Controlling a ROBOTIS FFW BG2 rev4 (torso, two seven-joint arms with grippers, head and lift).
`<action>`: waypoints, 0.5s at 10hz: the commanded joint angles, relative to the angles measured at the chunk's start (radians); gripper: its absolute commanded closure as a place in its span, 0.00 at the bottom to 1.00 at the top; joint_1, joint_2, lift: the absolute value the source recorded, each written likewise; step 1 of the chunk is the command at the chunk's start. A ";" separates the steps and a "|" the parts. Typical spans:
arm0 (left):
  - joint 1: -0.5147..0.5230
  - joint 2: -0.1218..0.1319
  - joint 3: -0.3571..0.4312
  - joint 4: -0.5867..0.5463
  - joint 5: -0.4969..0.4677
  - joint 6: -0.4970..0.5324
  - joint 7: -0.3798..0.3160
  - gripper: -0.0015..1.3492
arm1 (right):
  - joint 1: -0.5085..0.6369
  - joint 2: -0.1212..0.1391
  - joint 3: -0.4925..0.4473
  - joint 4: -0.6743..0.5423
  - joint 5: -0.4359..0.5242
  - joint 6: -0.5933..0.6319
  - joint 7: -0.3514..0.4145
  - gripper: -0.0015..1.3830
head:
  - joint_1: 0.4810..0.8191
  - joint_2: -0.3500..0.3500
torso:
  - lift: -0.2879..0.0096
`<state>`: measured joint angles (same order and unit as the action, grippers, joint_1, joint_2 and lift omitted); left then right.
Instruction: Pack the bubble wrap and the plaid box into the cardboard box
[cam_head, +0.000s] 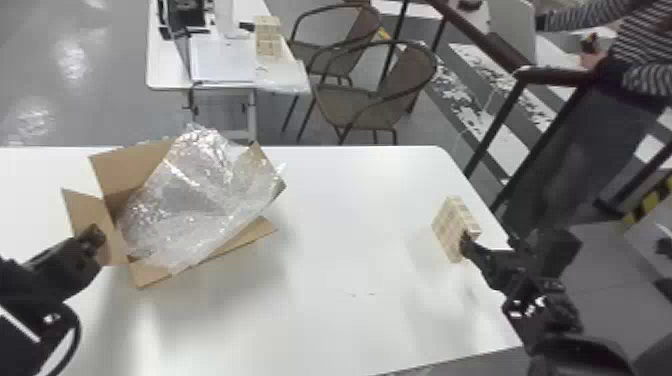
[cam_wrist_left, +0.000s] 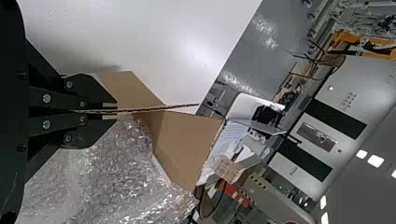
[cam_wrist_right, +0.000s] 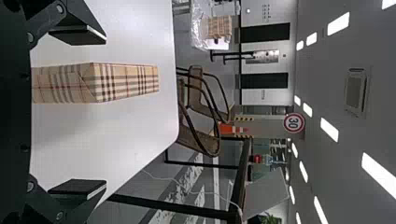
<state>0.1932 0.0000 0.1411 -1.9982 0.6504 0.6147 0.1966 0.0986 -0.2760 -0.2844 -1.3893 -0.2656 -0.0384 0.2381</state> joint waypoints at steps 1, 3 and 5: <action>0.000 -0.003 -0.002 0.001 0.000 -0.003 -0.002 0.91 | -0.031 0.000 0.016 0.033 0.003 0.011 0.012 0.15 | 0.63 0.18 | 0.63; 0.002 -0.003 -0.002 0.002 0.002 -0.007 -0.005 0.91 | -0.079 -0.003 0.017 0.096 0.012 0.017 0.083 0.15 | 0.63 0.20 | 0.63; 0.002 -0.003 -0.002 0.004 0.002 -0.010 -0.008 0.91 | -0.126 -0.003 0.021 0.148 0.052 0.020 0.101 0.15 | 0.63 0.21 | 0.63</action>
<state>0.1947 0.0000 0.1396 -1.9950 0.6510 0.6054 0.1880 -0.0102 -0.2792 -0.2643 -1.2615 -0.2257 -0.0184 0.3363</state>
